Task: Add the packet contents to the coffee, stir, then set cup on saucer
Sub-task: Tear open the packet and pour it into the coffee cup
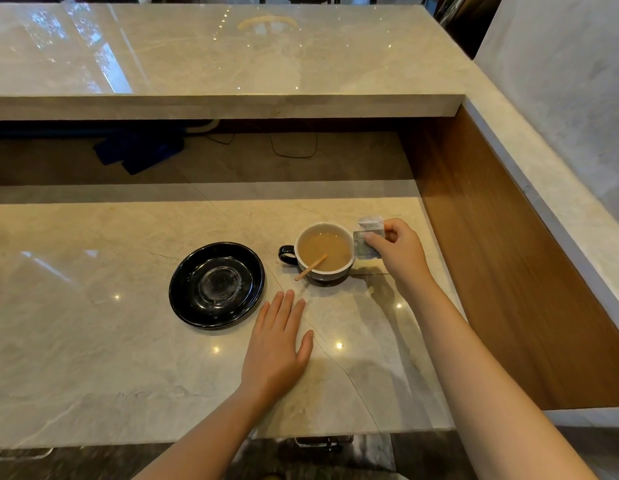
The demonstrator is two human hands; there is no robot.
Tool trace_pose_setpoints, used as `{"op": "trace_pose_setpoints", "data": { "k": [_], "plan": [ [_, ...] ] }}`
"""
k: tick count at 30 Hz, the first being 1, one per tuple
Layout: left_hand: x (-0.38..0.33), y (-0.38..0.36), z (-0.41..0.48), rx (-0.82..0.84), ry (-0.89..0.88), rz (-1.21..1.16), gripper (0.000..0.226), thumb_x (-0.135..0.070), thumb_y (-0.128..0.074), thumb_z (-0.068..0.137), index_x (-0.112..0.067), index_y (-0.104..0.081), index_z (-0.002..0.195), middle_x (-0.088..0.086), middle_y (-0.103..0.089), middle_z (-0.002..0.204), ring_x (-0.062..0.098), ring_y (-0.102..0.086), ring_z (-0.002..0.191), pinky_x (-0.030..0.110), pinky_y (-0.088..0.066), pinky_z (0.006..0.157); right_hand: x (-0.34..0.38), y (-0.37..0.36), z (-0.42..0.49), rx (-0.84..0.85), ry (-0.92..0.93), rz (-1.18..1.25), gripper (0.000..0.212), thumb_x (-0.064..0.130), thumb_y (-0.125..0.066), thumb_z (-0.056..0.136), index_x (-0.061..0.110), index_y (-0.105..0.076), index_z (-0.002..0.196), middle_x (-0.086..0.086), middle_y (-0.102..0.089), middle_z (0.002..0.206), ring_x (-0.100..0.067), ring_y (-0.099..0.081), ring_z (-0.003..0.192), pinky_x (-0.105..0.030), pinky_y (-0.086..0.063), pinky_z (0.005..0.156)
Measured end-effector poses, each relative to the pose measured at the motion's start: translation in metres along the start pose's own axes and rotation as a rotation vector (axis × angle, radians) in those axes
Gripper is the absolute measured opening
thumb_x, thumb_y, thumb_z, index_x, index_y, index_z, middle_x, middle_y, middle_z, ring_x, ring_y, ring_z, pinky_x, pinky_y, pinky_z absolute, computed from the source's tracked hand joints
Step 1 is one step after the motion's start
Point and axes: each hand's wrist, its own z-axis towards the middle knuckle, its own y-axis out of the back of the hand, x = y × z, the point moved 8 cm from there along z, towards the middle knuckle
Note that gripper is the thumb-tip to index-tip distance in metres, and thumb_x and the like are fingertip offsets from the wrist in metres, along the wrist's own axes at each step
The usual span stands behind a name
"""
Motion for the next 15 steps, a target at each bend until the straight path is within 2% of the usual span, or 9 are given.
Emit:
{"op": "trace_pose_setpoints", "data": {
  "k": [2, 5, 8, 9, 12, 15],
  "plan": [
    [-0.001, 0.001, 0.000, -0.013, -0.011, 0.004, 0.057, -0.044, -0.030, 0.091, -0.022, -0.023, 0.143, 0.002, -0.016, 0.155, 0.011, 0.001, 0.140, 0.032, 0.004, 0.115, 0.000, 0.007, -0.004, 0.040, -0.001, 0.028, 0.018, 0.007, -0.059, 0.087, 0.011, -0.057, 0.104, -0.006, -0.064, 0.104, -0.018, -0.063, 0.093, -0.022, -0.053, 0.072],
    [-0.002, 0.001, 0.001, -0.019, -0.022, 0.013, 0.057, -0.044, -0.030, 0.091, -0.020, -0.024, 0.143, 0.004, -0.019, 0.154, 0.012, -0.002, 0.141, 0.032, 0.003, 0.114, -0.004, 0.026, -0.013, 0.066, -0.018, -0.011, 0.017, 0.009, -0.057, 0.088, 0.007, -0.063, 0.104, -0.008, -0.066, 0.097, -0.016, -0.062, 0.084, -0.021, -0.050, 0.068],
    [-0.002, 0.001, 0.001, -0.024, -0.031, 0.033, 0.057, -0.044, -0.029, 0.091, -0.019, -0.027, 0.142, 0.006, -0.023, 0.153, 0.015, -0.007, 0.141, 0.032, 0.002, 0.114, -0.024, 0.046, -0.027, 0.093, -0.083, -0.072, 0.018, 0.010, -0.057, 0.088, 0.006, -0.065, 0.104, -0.010, -0.067, 0.097, -0.018, -0.063, 0.085, -0.027, -0.051, 0.074],
    [-0.002, 0.000, 0.001, -0.025, -0.033, 0.044, 0.057, -0.045, -0.029, 0.091, -0.018, -0.029, 0.142, 0.006, -0.024, 0.152, 0.017, -0.009, 0.141, 0.033, 0.001, 0.114, -0.032, 0.051, -0.032, 0.102, -0.100, -0.102, 0.019, 0.009, -0.057, 0.088, 0.006, -0.064, 0.105, -0.009, -0.067, 0.097, -0.017, -0.063, 0.085, -0.024, -0.052, 0.073],
    [-0.003, 0.000, 0.002, -0.028, -0.034, 0.068, 0.058, -0.045, -0.028, 0.090, -0.016, -0.032, 0.140, 0.008, -0.028, 0.151, 0.020, -0.014, 0.141, 0.037, -0.007, 0.116, -0.060, 0.064, -0.048, 0.115, -0.159, -0.169, 0.016, 0.006, -0.061, 0.085, 0.005, -0.062, 0.101, -0.003, -0.066, 0.087, -0.008, -0.061, 0.076, -0.006, -0.046, 0.051],
    [-0.004, 0.001, 0.001, -0.036, -0.036, 0.076, 0.057, -0.044, -0.029, 0.091, -0.015, -0.033, 0.140, 0.009, -0.029, 0.150, 0.021, -0.016, 0.140, 0.040, -0.010, 0.115, -0.085, 0.073, -0.056, 0.081, -0.206, -0.236, 0.010, 0.006, -0.065, 0.083, 0.004, -0.061, 0.092, -0.001, -0.061, 0.074, -0.009, -0.056, 0.064, -0.007, -0.041, 0.043]
  ]
}}
